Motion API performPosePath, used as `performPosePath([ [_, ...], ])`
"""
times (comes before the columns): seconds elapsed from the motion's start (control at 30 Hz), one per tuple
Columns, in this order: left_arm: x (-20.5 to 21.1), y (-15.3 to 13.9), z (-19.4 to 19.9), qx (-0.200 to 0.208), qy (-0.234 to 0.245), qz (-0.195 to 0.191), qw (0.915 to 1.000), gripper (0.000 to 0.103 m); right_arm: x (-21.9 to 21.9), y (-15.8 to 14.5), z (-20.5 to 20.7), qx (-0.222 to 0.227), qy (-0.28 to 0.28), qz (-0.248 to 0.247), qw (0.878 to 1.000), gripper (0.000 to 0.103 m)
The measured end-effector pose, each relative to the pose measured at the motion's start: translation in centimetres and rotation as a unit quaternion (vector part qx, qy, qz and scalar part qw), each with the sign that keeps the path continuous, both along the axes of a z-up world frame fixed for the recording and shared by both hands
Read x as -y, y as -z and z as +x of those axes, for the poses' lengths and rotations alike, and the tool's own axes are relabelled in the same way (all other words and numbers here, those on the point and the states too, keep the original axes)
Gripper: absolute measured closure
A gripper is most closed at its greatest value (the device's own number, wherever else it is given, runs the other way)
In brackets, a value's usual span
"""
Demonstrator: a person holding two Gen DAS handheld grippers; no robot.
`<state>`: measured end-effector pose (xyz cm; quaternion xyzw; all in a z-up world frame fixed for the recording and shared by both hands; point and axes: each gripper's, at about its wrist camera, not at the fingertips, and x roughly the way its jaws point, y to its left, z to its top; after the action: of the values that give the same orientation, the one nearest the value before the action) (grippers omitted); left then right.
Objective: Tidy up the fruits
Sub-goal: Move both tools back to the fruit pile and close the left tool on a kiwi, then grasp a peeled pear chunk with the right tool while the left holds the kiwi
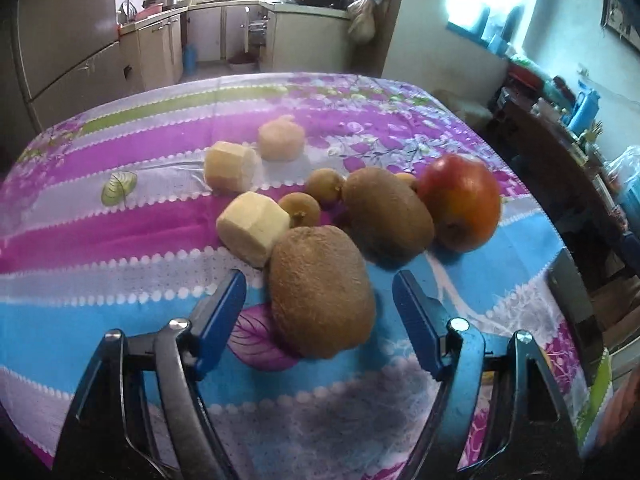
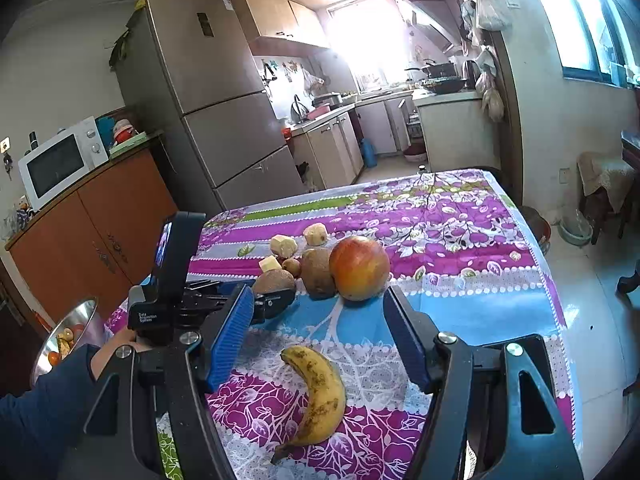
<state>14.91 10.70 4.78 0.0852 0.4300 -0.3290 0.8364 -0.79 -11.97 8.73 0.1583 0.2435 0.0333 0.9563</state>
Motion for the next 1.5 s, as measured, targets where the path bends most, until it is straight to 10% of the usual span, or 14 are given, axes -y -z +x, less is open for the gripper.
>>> performPosePath([
  [0.3, 0.5, 0.5, 0.6, -0.009, -0.001, 0.003, 1.0000, 0.052, -0.2, 0.8, 0.5, -0.015, 0.000, 0.000, 1.000, 0.033],
  [0.8, -7.0, -2.0, -2.2, 0.020, -0.025, -0.022, 0.9992, 0.052, -2.5, -2.1, 2.3, -0.030, -0.078, -0.036, 0.996, 0.033],
  [1.13, -10.4, -1.9, -0.8, 0.006, -0.063, -0.087, 0.9942, 0.052, -10.8, 0.5, 17.2, -0.152, -0.241, -0.214, 0.934, 0.045],
  [1.5, -10.8, -0.6, 0.4, -0.010, -0.077, -0.095, 0.9925, 0.052, -14.6, 5.7, 24.7, -0.212, -0.251, -0.292, 0.898, 0.051],
])
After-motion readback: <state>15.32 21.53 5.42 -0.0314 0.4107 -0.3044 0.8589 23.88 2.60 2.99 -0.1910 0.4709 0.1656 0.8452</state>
